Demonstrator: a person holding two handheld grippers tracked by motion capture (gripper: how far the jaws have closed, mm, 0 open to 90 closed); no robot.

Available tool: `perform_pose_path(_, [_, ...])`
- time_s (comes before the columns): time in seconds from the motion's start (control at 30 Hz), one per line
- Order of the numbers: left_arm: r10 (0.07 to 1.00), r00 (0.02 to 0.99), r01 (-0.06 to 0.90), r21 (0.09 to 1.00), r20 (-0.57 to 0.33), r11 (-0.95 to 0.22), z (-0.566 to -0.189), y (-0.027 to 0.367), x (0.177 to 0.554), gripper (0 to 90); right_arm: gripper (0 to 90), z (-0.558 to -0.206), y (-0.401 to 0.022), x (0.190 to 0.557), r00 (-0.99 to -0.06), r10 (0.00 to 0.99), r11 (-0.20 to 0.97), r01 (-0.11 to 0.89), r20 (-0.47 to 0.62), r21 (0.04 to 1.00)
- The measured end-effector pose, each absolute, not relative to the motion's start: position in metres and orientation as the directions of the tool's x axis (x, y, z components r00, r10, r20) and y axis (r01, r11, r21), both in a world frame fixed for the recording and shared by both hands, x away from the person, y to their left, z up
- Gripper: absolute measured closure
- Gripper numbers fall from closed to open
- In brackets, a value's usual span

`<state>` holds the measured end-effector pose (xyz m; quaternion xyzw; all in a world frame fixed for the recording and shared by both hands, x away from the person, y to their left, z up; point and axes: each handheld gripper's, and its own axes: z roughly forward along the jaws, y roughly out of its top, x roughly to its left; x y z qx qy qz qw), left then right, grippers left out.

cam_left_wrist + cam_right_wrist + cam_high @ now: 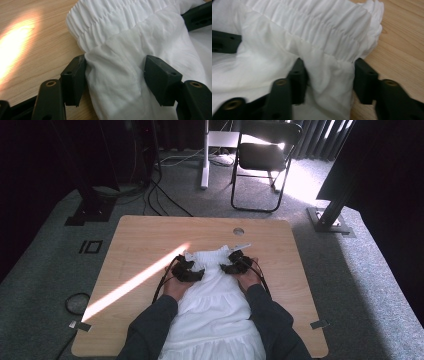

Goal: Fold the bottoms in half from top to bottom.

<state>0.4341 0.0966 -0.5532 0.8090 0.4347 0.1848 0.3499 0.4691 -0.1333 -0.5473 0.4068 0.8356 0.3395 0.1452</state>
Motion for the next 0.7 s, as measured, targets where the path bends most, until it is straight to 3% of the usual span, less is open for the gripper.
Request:
perform_pose_path(0.13, [0.835, 0.549, 0.589, 0.73, -0.044, -0.348, -0.551, 0.099, 0.437, 59.5, 76.7, -0.547, -0.137, 0.473, -0.596, 0.794, 0.372, 0.629, 0.117, 0.683])
perform_pose_path(0.27, [0.815, 0.557, 0.639, 0.709, -0.158, -0.299, -0.55, 0.103, 0.448, 79.5, 82.7, -0.547, -0.14, 0.476, -0.585, 0.793, 0.34, 0.657, 0.17, 0.673])
perform_pose_path(0.5, [0.801, 0.585, 0.59, 0.745, -0.128, -0.312, -0.509, 0.112, 0.466, 83.4, 83.0, -0.521, -0.139, 0.479, -0.602, 0.79, 0.361, 0.611, 0.117, 0.704])
perform_pose_path(0.7, [0.804, 0.593, 0.472, 0.825, -0.036, -0.311, -0.428, 0.113, 0.483, 83.4, 83.0, -0.451, -0.139, 0.493, -0.601, 0.796, 0.328, 0.519, 0.065, 0.789])
